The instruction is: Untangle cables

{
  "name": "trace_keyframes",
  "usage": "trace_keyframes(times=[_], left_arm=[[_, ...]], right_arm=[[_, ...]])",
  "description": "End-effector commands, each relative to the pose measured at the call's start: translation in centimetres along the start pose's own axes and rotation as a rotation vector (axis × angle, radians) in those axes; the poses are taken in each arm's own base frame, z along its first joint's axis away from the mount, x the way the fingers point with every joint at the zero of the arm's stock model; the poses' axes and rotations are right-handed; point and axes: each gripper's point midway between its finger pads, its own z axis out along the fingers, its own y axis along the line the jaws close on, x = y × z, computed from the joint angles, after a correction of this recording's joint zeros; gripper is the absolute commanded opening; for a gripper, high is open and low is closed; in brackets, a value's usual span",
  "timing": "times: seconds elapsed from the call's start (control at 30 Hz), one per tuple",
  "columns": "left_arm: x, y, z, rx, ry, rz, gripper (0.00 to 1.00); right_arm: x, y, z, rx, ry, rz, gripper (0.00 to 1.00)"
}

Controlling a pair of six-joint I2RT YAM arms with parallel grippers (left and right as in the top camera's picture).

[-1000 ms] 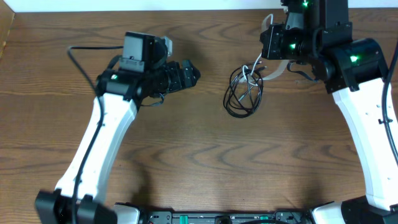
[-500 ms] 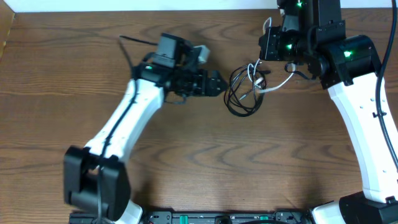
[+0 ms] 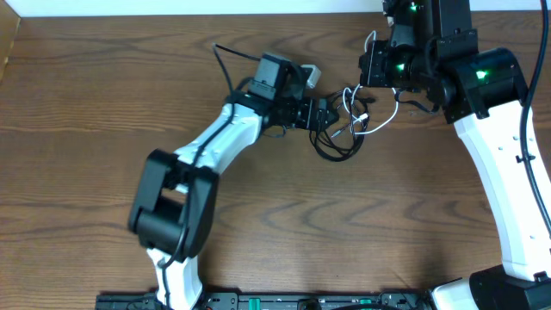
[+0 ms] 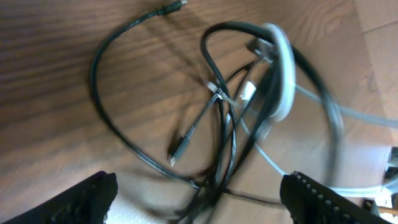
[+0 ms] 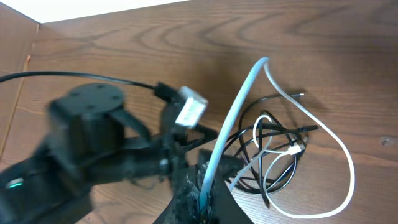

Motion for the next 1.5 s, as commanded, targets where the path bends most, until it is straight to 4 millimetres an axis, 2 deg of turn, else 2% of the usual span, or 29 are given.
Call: trace_keyframes(times=[0.0,0.07,0.1,0.17,0.3,0.4,0.5,0.6,0.77,0.9,1.0,1.07,1.13,1.23,1.27,1.4,1.47], left_arm=[[0.5,-0.5,2.2,0.012,0.012,0.041,0.82],[0.5,-0.5,2.8,0.014,0.006,0.052,0.65],[0.3,-0.2,2.8,-0.001,0.000,0.053,0.49],[0.0,1.0,2.6,-0.064,-0.015,0.045,0.07],[-0.9,4.8,-0.4,-0.300,-0.073,-0.084,0.07],[-2.0,5.9,-4.7,-0.443,-0.122,-0.103,0.07],[-3.1,5.9,-10.3,-0.540,-0.179,-0.100,0.07],[-3.8,5.0,-15.5,-0.571,-0.241,-0.108,0.07],[-4.1,4.1,-22.1,-0.605,-0.327,-0.110,0.07],[-4.0,3.9,-25.0,-0.625,-0.367,-0.117,0.07],[-4.0,3.8,-25.6,-0.624,-0.374,-0.111,0.07],[-3.9,3.0,-25.0,-0.570,-0.357,-0.090,0.07],[-3.9,2.0,-24.4,-0.504,-0.345,-0.077,0.07],[-4.4,-0.1,-23.5,-0.380,-0.338,-0.020,0.07],[-4.9,-2.1,-23.0,-0.268,-0.339,0.040,0.07],[-5.7,-5.6,-22.7,-0.077,-0.358,0.109,0.08],[-6.1,-6.3,-22.8,-0.037,-0.369,0.097,0.07]], right_arm=[[-0.3,0.6,-0.4,-0.014,-0.008,-0.006,0.01],[-0.1,0.5,-0.4,-0.011,-0.002,-0.014,0.01],[-0.1,0.4,-0.4,-0.009,0.001,-0.015,0.01],[0.0,0.3,-0.4,-0.002,0.003,-0.020,0.01],[-0.1,-0.4,-0.5,0.012,0.003,-0.018,0.01],[-0.6,-1.8,-0.8,0.037,-0.005,-0.001,0.01],[-1.3,-4.4,-1.3,0.084,-0.022,0.037,0.01],[-2.1,-8.1,-2.2,0.167,-0.047,0.096,0.01],[-3.2,-13.3,-4.1,0.255,-0.090,0.187,0.01],[-3.7,-17.4,-5.8,0.318,-0.128,0.259,0.01],[-3.8,-19.4,-6.7,0.330,-0.139,0.284,0.01],[-3.9,-18.6,-6.5,0.260,-0.124,0.225,0.01],[-3.9,-17.0,-6.1,0.168,-0.105,0.139,0.04],[-3.6,-13.9,-5.4,0.032,-0.077,0.020,0.30],[-3.3,-12.5,-5.0,-0.010,-0.062,-0.012,0.46],[-2.1,-9.7,-3.5,-0.072,-0.013,-0.048,0.61],[-1.2,-8.0,-2.5,-0.126,0.023,-0.067,0.66]])
